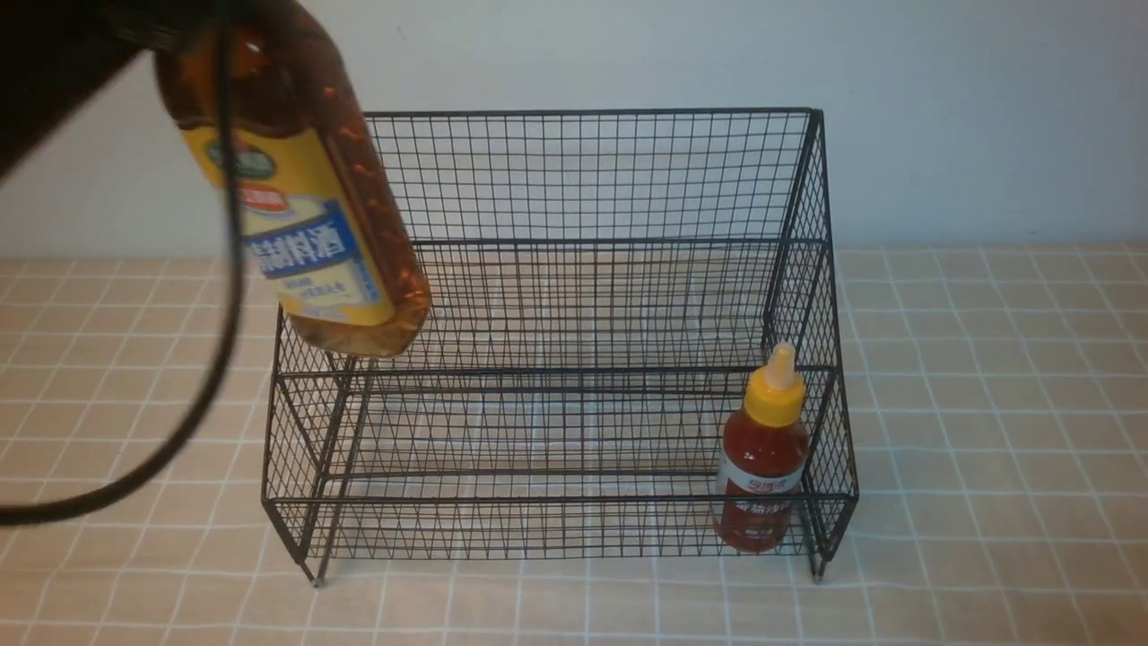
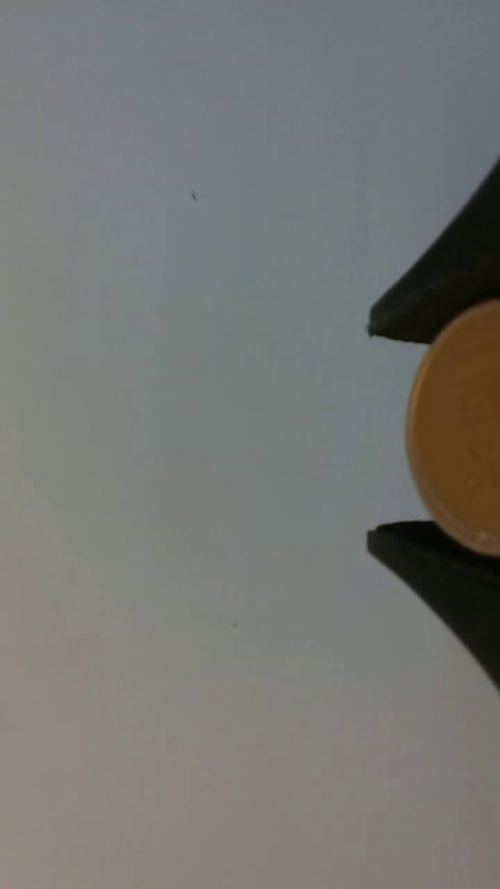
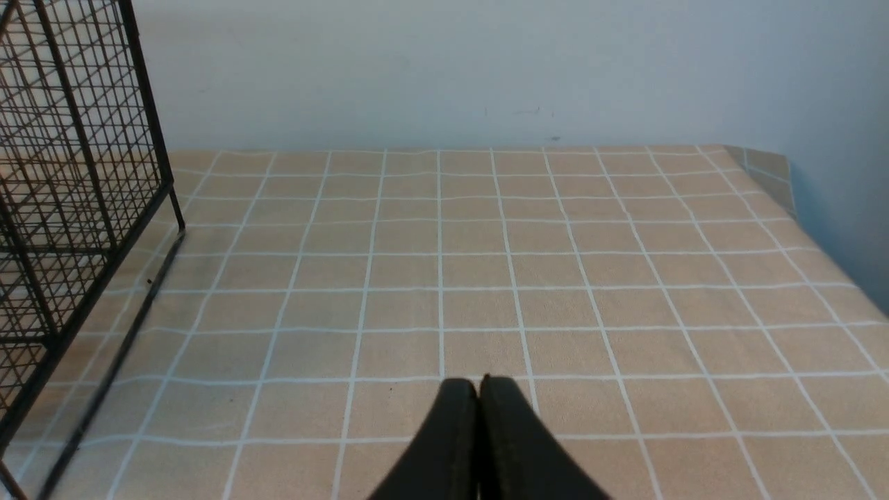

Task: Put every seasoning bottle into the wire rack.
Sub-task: Use the left arm to put the condiment bottle back on the shelf

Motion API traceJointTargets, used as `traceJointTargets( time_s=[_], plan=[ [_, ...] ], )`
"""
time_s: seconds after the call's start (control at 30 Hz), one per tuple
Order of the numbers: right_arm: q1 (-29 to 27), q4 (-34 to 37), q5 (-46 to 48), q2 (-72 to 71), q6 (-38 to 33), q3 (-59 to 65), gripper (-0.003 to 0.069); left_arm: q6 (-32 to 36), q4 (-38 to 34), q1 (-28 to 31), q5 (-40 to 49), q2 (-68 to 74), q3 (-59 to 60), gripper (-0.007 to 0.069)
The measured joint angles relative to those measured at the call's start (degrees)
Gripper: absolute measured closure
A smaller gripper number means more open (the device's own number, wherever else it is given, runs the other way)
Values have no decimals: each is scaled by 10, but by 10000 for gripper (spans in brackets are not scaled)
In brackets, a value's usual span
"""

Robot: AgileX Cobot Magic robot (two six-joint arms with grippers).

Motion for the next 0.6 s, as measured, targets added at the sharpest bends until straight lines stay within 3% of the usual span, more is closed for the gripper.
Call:
traceJointTargets(
  time_s=[0.6],
  plan=[
    [0, 0, 0, 0, 0, 0, 672, 50, -63, -12, -41, 143, 0, 325]
  ],
)
